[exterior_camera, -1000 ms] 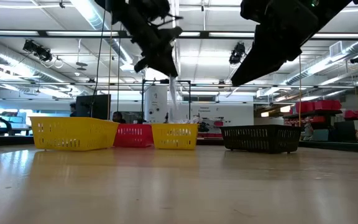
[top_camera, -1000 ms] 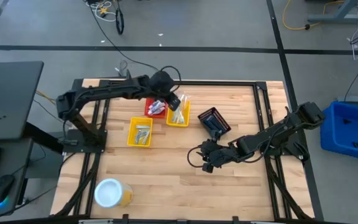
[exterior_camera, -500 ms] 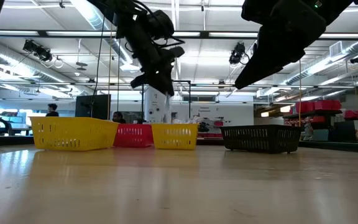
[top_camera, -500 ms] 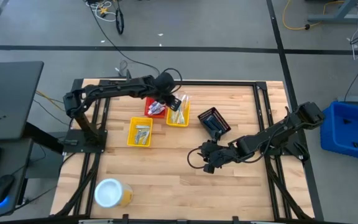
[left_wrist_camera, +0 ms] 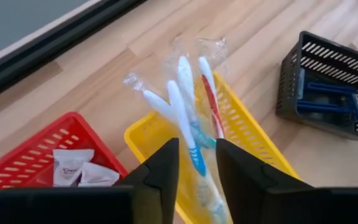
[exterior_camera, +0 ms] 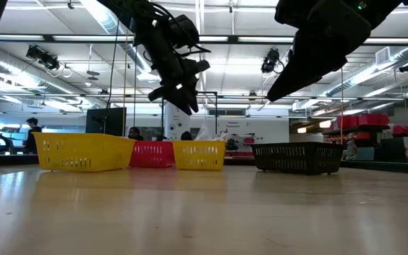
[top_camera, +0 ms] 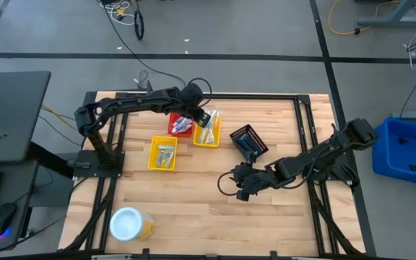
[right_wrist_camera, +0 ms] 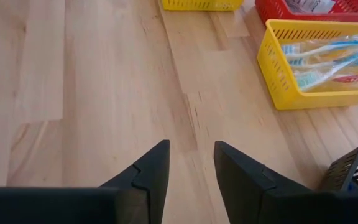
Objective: Pick & Place Travel size toiletries
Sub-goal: Put the blue toothbrush into the right yellow bin, then return to Home Position
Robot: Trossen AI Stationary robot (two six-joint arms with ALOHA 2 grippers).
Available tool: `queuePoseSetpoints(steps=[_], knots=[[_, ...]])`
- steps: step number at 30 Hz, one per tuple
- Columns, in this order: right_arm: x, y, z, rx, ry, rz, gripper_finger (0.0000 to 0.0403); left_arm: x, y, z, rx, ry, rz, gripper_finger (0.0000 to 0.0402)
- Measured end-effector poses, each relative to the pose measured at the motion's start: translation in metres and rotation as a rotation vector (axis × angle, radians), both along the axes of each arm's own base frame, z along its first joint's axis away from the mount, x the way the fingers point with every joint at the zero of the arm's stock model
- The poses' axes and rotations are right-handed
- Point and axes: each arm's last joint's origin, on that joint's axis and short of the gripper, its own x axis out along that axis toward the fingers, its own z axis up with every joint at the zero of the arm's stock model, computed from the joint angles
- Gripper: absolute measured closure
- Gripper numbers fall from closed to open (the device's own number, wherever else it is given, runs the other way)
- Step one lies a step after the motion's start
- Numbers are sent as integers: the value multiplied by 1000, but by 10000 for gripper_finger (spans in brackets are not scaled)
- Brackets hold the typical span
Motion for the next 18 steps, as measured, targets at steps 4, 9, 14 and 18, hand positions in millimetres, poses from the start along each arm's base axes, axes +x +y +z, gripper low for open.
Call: queuePoseSetpoints(steps=[4, 9, 14, 18], knots=[[0, 0, 0, 2, -6, 0, 271, 0, -1, 0, 25, 11, -24, 261], [1, 1, 1, 8, -20, 0, 268, 2, -4, 0, 67, 35, -67, 242], [4, 1, 3, 1, -49, 1, 273, 5, -17, 3, 114, 54, -166, 250], [9, 2, 9, -27, -114, 25, 287, 2, -34, 12, 138, 88, -256, 271]])
